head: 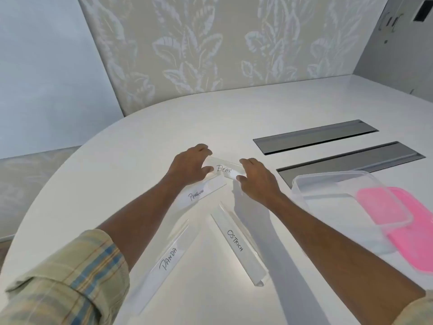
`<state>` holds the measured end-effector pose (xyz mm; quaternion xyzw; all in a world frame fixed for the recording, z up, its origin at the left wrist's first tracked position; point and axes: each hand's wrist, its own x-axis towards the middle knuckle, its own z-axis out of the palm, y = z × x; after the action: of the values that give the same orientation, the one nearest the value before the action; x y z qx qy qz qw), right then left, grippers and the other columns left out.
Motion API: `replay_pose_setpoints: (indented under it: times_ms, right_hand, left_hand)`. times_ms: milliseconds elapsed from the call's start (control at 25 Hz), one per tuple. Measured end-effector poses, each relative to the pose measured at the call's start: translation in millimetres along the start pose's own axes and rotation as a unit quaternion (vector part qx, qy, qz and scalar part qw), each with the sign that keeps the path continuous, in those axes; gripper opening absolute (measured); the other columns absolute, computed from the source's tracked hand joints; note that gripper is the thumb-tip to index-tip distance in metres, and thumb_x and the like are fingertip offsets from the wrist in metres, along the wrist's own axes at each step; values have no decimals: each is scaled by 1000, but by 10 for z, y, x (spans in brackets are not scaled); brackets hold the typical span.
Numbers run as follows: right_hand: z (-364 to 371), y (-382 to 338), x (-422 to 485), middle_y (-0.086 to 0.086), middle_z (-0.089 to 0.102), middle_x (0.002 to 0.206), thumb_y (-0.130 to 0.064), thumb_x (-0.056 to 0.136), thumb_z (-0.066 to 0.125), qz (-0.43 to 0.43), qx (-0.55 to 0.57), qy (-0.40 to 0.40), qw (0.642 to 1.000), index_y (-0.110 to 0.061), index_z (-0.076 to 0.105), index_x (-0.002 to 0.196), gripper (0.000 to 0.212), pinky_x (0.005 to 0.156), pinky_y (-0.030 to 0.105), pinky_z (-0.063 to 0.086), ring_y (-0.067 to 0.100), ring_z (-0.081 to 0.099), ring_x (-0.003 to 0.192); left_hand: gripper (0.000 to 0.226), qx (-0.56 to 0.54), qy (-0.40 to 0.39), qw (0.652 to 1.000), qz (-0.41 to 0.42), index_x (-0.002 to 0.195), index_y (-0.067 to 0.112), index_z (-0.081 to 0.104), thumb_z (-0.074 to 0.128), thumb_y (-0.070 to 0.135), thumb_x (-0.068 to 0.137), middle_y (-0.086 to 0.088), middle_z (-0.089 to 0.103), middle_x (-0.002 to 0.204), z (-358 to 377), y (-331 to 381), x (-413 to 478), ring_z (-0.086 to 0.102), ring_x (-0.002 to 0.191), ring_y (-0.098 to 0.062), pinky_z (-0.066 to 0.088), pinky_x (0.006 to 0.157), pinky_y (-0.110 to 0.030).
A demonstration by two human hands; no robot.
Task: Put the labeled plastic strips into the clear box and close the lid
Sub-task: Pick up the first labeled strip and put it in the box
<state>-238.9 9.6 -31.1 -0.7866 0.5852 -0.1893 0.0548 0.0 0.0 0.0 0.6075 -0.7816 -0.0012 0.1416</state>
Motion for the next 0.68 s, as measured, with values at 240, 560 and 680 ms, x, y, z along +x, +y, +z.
replay_pose_setpoints:
  times_ms: [240, 560, 680]
  right_hand:
    - [183, 41, 320, 4, 61, 127, -31, 98, 63, 10, -18, -23, 1000, -12, 57, 128, 36, 80, 41, 53, 29, 59, 115]
    - [315, 107, 536, 2, 66, 99, -34, 95, 66, 29, -18, -54, 998, -16, 66, 106, 21, 67, 35, 44, 29, 65, 93]
    - [249, 96, 565, 2, 68, 88, -31, 91, 71, 36, -23, -54, 998, -15, 67, 94, 18, 60, 33, 41, 30, 65, 81]
  left_hand:
    - [53, 3, -60, 998, -11, 150, 28, 51, 66, 21, 100, 11, 52, 152, 270, -109, 366, 51, 140, -16, 51, 102, -41]
    - [51, 42, -114, 993, -15, 137, 38, 64, 61, 10, 95, 8, 68, 130, 390, -277, 644, 58, 126, -20, 48, 87, -35]
    - [55, 48, -101, 994, -9, 131, 38, 69, 58, 4, 90, 9, 74, 118, 346, -257, 667, 63, 118, -21, 45, 79, -31]
